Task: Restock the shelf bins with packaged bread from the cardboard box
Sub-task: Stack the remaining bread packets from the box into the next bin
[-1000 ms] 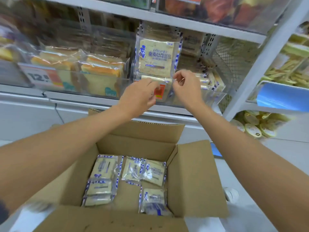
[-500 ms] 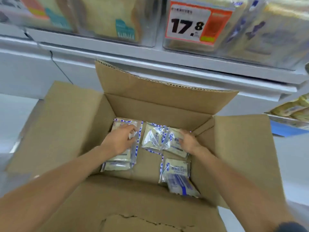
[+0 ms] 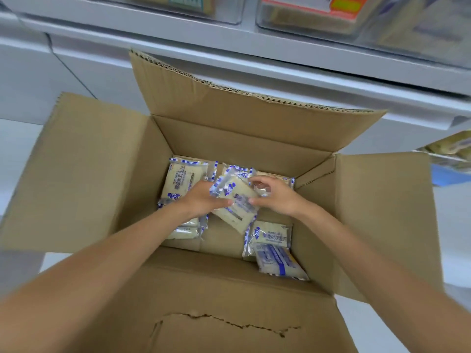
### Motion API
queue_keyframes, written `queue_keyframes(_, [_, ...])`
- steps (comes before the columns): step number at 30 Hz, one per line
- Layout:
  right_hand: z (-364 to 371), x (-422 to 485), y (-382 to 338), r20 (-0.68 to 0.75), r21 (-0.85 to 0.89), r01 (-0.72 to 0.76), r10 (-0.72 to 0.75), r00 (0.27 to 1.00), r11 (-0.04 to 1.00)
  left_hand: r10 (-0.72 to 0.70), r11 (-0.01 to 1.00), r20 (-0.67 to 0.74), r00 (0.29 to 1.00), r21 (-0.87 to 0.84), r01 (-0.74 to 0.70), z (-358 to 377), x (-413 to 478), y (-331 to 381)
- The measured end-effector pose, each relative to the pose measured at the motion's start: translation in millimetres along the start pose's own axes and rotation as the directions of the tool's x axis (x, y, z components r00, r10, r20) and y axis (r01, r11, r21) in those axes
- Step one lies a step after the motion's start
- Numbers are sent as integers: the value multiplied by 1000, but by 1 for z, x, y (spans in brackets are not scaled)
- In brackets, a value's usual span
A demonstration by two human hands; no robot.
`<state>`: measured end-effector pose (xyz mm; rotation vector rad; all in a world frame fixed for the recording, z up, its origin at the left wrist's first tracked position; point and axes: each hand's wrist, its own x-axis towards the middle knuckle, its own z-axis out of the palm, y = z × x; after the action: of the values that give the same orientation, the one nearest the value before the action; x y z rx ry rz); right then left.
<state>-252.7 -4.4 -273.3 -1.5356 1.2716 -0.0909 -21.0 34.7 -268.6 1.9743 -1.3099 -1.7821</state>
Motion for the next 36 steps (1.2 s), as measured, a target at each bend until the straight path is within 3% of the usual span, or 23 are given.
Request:
queue_keyframes(5, [29, -17, 43, 93, -294, -266, 305, 948, 918, -58, 998, -50, 997, -13, 57, -21, -13, -34])
queue_keyframes(8, [54, -13, 65, 105, -504, -269, 367, 924, 821, -82, 992, -30, 996, -97, 79, -30, -22, -46])
queue_keyframes(10, [60, -6, 73, 72, -545, -253, 345, 936, 799, -105, 988, -29, 994, -113, 101, -33, -23, -52])
queue_keyframes(12, [55, -1, 68, 76, -464, -228, 295, 952, 856, -101, 986, -34, 994, -135, 95, -35, -25, -52])
queue_keyframes(16, [25, -1, 14, 5, -170, -23, 24, 1000, 985, -51, 979, -74, 996, -201, 35, -35, -31, -29])
queue_keyframes(21, [-8, -9, -76, -118, -62, 221, -227, 967, 973, 147, 987, -80, 986, -58, -152, -25, -50, 28])
queue_keyframes(25, [-34, -47, -123, -311, -47, 249, -252, 917, 967, 311, 934, -154, 938, -132, -331, -26, -78, 75])
queue_keyframes(28, [-63, -87, -134, -470, 9, 182, -157, 869, 983, 321, 916, -239, 916, -169, -364, -34, -102, 104])
queue_keyframes(32, [-99, -129, -150, -372, 338, 133, 2, 928, 932, 420, 882, -211, 883, -133, -452, -27, -137, 162])
queue_keyframes(36, [-148, -160, -180, -520, 512, 301, 12, 854, 805, 560, 820, -249, 790, 32, -571, -8, -164, 232])
